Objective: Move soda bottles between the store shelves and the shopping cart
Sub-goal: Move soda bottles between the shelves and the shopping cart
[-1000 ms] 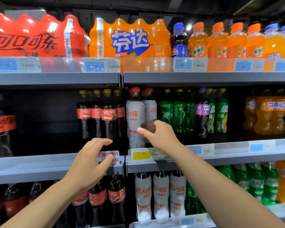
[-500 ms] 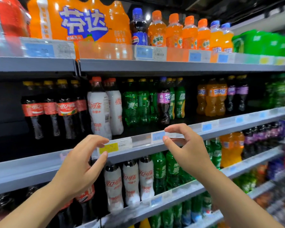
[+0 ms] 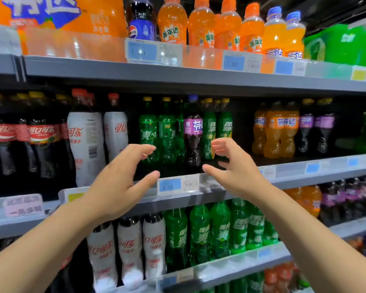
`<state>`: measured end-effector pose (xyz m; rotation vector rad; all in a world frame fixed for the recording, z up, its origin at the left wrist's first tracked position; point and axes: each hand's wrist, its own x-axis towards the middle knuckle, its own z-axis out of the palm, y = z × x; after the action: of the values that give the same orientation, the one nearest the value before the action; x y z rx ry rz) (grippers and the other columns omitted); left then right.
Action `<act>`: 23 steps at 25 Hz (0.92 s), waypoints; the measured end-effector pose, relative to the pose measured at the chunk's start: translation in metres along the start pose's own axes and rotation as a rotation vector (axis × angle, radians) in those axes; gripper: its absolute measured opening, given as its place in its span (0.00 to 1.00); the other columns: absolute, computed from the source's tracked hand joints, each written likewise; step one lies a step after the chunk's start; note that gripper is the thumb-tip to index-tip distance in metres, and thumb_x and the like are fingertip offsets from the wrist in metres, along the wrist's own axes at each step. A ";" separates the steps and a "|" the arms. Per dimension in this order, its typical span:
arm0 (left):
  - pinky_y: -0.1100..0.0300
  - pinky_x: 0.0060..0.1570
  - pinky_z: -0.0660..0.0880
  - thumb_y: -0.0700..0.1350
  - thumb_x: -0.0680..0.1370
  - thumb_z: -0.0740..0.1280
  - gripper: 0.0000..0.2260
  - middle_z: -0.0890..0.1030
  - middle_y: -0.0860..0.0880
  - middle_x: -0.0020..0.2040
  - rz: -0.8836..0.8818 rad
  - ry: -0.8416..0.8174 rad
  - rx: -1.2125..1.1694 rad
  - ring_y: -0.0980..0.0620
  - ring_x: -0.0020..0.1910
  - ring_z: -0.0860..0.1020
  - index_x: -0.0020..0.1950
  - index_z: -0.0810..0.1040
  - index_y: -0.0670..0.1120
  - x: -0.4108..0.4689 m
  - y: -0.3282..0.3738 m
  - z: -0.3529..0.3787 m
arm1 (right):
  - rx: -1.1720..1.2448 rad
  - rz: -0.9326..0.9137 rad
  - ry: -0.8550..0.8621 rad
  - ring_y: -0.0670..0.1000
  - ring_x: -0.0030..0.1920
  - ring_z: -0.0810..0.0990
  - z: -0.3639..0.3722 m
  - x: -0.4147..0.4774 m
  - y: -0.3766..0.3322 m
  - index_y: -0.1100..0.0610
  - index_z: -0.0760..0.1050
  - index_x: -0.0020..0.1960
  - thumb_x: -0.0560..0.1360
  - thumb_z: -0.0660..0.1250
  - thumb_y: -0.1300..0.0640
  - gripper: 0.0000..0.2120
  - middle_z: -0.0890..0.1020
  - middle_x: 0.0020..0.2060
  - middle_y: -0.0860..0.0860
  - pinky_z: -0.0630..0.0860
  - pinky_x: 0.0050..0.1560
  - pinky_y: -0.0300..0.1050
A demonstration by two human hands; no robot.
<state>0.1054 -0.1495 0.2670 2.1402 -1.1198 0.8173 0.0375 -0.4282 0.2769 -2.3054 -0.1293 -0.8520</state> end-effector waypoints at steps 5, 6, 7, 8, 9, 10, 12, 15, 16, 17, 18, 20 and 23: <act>0.55 0.66 0.71 0.72 0.70 0.63 0.37 0.72 0.53 0.69 -0.187 -0.125 0.025 0.56 0.68 0.72 0.75 0.56 0.60 0.064 0.019 0.055 | -0.086 0.109 -0.089 0.47 0.53 0.77 0.002 0.073 0.030 0.57 0.65 0.74 0.72 0.77 0.43 0.38 0.79 0.56 0.49 0.73 0.48 0.39; 0.53 0.63 0.74 0.74 0.68 0.64 0.40 0.74 0.50 0.67 -0.227 -0.159 0.048 0.52 0.65 0.75 0.75 0.54 0.61 0.077 0.020 0.061 | -0.068 0.137 -0.093 0.48 0.50 0.78 0.006 0.088 0.032 0.58 0.64 0.75 0.71 0.77 0.44 0.40 0.80 0.53 0.49 0.72 0.46 0.38; 0.52 0.58 0.77 0.74 0.67 0.65 0.43 0.78 0.47 0.64 -0.255 -0.182 0.079 0.49 0.62 0.79 0.76 0.53 0.61 0.089 0.019 0.067 | -0.024 0.155 -0.103 0.50 0.52 0.79 0.010 0.101 0.034 0.57 0.62 0.77 0.71 0.78 0.45 0.43 0.80 0.54 0.50 0.72 0.47 0.39; 0.54 0.54 0.78 0.73 0.67 0.66 0.45 0.80 0.45 0.62 -0.272 -0.192 0.102 0.47 0.59 0.80 0.76 0.50 0.61 0.100 0.018 0.073 | 0.026 0.167 -0.114 0.54 0.57 0.80 0.015 0.113 0.036 0.57 0.59 0.79 0.70 0.79 0.46 0.46 0.80 0.59 0.52 0.72 0.51 0.40; 0.56 0.52 0.77 0.70 0.67 0.70 0.46 0.79 0.45 0.63 -0.287 -0.189 0.105 0.47 0.59 0.81 0.77 0.48 0.62 0.111 0.018 0.079 | 0.054 0.170 -0.119 0.56 0.62 0.79 0.019 0.124 0.037 0.57 0.57 0.79 0.70 0.79 0.47 0.47 0.80 0.63 0.53 0.72 0.53 0.42; 0.57 0.55 0.75 0.66 0.68 0.73 0.47 0.76 0.45 0.68 -0.310 -0.177 0.083 0.47 0.62 0.79 0.78 0.46 0.62 0.121 0.017 0.084 | 0.056 0.174 -0.118 0.57 0.64 0.79 0.023 0.132 0.038 0.57 0.58 0.79 0.70 0.79 0.47 0.46 0.79 0.65 0.54 0.72 0.55 0.43; 0.53 0.66 0.72 0.57 0.69 0.79 0.52 0.66 0.46 0.77 -0.382 -0.149 0.018 0.45 0.68 0.74 0.80 0.45 0.59 0.140 0.016 0.091 | 0.088 0.171 -0.111 0.57 0.62 0.80 0.029 0.142 0.042 0.57 0.64 0.76 0.70 0.79 0.48 0.41 0.80 0.64 0.53 0.75 0.57 0.45; 0.48 0.66 0.74 0.50 0.67 0.81 0.55 0.66 0.49 0.77 -0.413 -0.157 0.008 0.45 0.67 0.75 0.81 0.46 0.57 0.156 0.014 0.095 | 0.239 0.132 -0.143 0.53 0.58 0.80 0.032 0.144 0.049 0.52 0.70 0.70 0.70 0.80 0.50 0.33 0.82 0.62 0.51 0.79 0.59 0.51; 0.48 0.65 0.75 0.50 0.67 0.81 0.54 0.66 0.50 0.77 -0.398 -0.161 0.018 0.47 0.65 0.77 0.81 0.46 0.58 0.155 0.014 0.096 | 0.278 0.123 -0.160 0.52 0.57 0.80 0.031 0.143 0.051 0.51 0.70 0.70 0.70 0.80 0.51 0.33 0.82 0.61 0.50 0.79 0.61 0.53; 0.50 0.63 0.76 0.50 0.67 0.81 0.54 0.66 0.52 0.76 -0.380 -0.157 0.025 0.51 0.62 0.78 0.80 0.46 0.60 0.152 0.014 0.096 | 0.307 0.114 -0.169 0.52 0.58 0.81 0.029 0.141 0.052 0.50 0.70 0.70 0.69 0.80 0.52 0.33 0.82 0.61 0.50 0.79 0.62 0.54; 0.52 0.61 0.77 0.49 0.68 0.81 0.53 0.67 0.54 0.75 -0.357 -0.147 0.022 0.55 0.59 0.79 0.80 0.47 0.62 0.148 0.013 0.097 | 0.325 0.109 -0.170 0.52 0.57 0.81 0.026 0.138 0.055 0.49 0.69 0.70 0.69 0.81 0.52 0.34 0.83 0.60 0.49 0.80 0.61 0.54; 0.56 0.57 0.79 0.49 0.69 0.79 0.48 0.71 0.57 0.70 -0.295 -0.121 -0.031 0.62 0.54 0.79 0.77 0.50 0.64 0.141 0.012 0.100 | 0.379 0.099 -0.153 0.48 0.52 0.82 0.015 0.131 0.061 0.47 0.68 0.67 0.68 0.81 0.54 0.33 0.83 0.54 0.45 0.82 0.52 0.48; 0.64 0.52 0.79 0.55 0.68 0.77 0.44 0.74 0.62 0.62 -0.235 -0.087 -0.158 0.64 0.51 0.80 0.75 0.54 0.64 0.139 0.021 0.103 | 0.442 0.072 -0.107 0.40 0.47 0.82 -0.002 0.112 0.067 0.45 0.68 0.65 0.67 0.82 0.56 0.33 0.83 0.47 0.40 0.78 0.40 0.32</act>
<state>0.1768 -0.3028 0.3078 2.1400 -0.9198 0.5166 0.1441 -0.4955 0.3093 -1.9259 -0.2528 -0.5927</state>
